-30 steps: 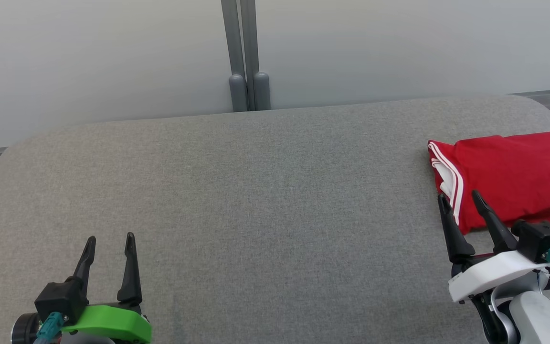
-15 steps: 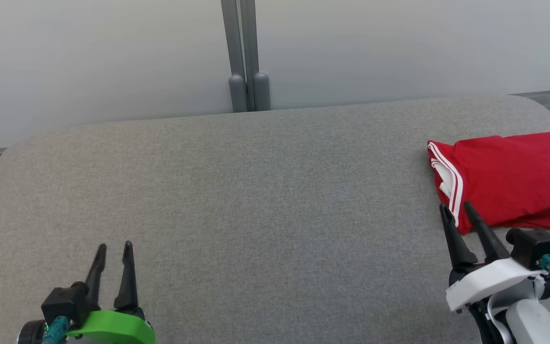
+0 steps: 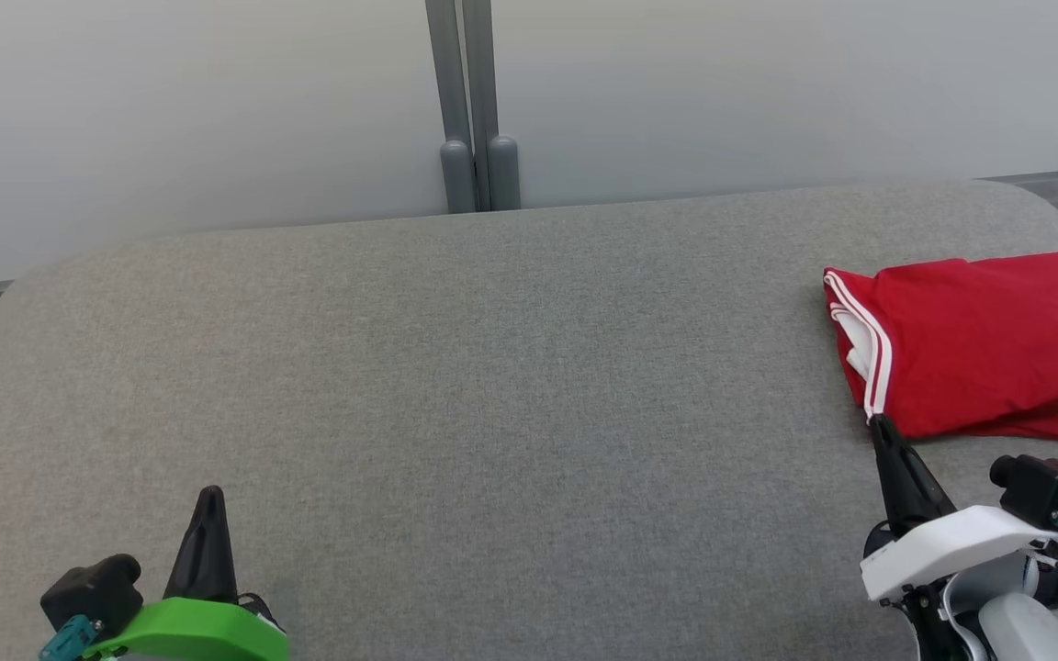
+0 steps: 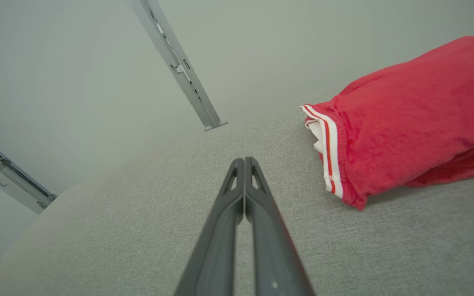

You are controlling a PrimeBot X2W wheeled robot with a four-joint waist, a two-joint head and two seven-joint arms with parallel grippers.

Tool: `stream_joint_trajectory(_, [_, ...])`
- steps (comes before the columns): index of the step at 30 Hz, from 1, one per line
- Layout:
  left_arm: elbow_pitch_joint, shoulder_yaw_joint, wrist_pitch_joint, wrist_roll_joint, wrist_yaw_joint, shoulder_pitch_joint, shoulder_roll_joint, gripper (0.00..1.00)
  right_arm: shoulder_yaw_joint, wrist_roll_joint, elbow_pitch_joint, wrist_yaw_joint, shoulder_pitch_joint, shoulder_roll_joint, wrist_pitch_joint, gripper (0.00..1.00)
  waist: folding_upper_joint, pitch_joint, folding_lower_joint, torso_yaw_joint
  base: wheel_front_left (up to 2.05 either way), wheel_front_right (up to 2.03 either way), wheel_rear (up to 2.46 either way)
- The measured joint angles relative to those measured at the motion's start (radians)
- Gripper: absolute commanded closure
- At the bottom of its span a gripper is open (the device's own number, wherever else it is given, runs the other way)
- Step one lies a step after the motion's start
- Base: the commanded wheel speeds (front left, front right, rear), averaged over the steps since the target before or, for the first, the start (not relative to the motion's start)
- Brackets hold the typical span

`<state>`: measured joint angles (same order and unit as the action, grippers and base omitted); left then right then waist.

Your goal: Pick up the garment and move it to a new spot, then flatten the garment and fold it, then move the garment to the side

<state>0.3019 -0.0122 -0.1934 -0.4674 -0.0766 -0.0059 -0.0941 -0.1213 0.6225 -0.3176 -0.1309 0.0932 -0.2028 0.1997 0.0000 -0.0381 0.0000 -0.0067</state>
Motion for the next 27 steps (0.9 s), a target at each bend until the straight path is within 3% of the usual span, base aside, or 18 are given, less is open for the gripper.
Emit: stream_joint_trajectory(27, [-0.019, 0.041, 0.105, -0.395, -0.017, -0.027, 0.015, 1.00, 0.081, 0.337, 0.024, 0.000, 0.001, 0.052, -0.107, 1.00, 0.0000, 0.010, 0.0000, 0.002, 0.00, 0.00, 0.00])
